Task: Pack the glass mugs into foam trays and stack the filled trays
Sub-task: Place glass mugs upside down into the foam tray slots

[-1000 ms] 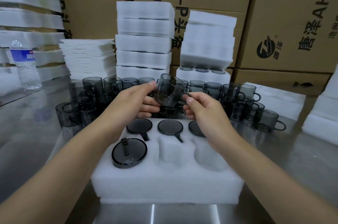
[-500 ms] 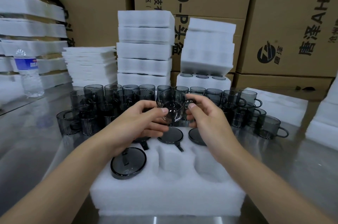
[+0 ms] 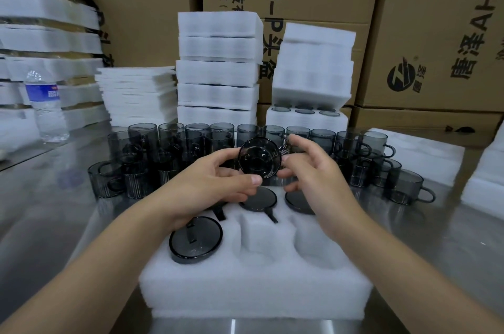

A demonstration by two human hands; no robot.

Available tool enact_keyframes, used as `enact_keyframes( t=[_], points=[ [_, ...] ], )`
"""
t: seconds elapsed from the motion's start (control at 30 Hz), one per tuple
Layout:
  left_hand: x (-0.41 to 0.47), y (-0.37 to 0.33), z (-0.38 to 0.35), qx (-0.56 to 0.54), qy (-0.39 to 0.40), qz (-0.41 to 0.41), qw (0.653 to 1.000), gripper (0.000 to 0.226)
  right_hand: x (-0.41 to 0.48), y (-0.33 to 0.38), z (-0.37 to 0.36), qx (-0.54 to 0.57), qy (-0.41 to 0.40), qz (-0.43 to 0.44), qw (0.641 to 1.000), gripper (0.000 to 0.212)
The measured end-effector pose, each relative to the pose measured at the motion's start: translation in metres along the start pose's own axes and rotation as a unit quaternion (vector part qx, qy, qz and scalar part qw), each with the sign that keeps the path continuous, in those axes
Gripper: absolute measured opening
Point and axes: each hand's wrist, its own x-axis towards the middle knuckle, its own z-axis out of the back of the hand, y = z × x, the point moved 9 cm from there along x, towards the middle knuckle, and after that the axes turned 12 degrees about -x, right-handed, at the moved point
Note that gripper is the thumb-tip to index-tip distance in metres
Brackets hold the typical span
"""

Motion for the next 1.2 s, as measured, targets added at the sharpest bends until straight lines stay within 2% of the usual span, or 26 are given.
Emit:
enact_keyframes(
  t=[0.37, 0.63, 0.77, 0.9, 1.0, 1.1, 1.2],
  points=[
    [0.001, 0.0, -0.004, 0.019, 0.012, -0.001, 1.0, 0.065, -0.003, 0.005, 0.0, 0.019, 0.005, 0.016, 1.0, 0.034],
    [0.0, 0.0, -0.008, 0.026, 0.025, 0.003, 0.999, 0.03, -0.005, 0.005, 0.0, 0.047, 0.006, -0.001, 0.999, 0.021],
    [0.002, 0.001, -0.008, 0.009, 0.026, 0.007, 1.0, 0.027, -0.008, 0.011, -0.001, 0.045, 0.016, 0.013, 0.999, 0.006],
    [0.003, 0.002, -0.006, -0.005, 0.027, 0.001, 1.0, 0.043, -0.013, 0.023, -0.004, 0.036, 0.04, 0.054, 0.997, 0.022],
    [0.003, 0.003, -0.007, -0.001, 0.036, 0.005, 0.999, 0.04, -0.019, 0.034, -0.003, 0.018, 0.04, 0.099, 0.994, 0.032],
    [0.004, 0.007, -0.007, -0.023, 0.045, 0.02, 0.999, 0.048, -0.022, 0.038, -0.004, 0.008, 0.049, 0.116, 0.992, 0.042],
    [0.006, 0.007, -0.01, -0.048, 0.07, 0.022, 0.996, 0.042, -0.022, 0.039, -0.005, 0.011, 0.051, 0.12, 0.991, 0.04]
  ],
)
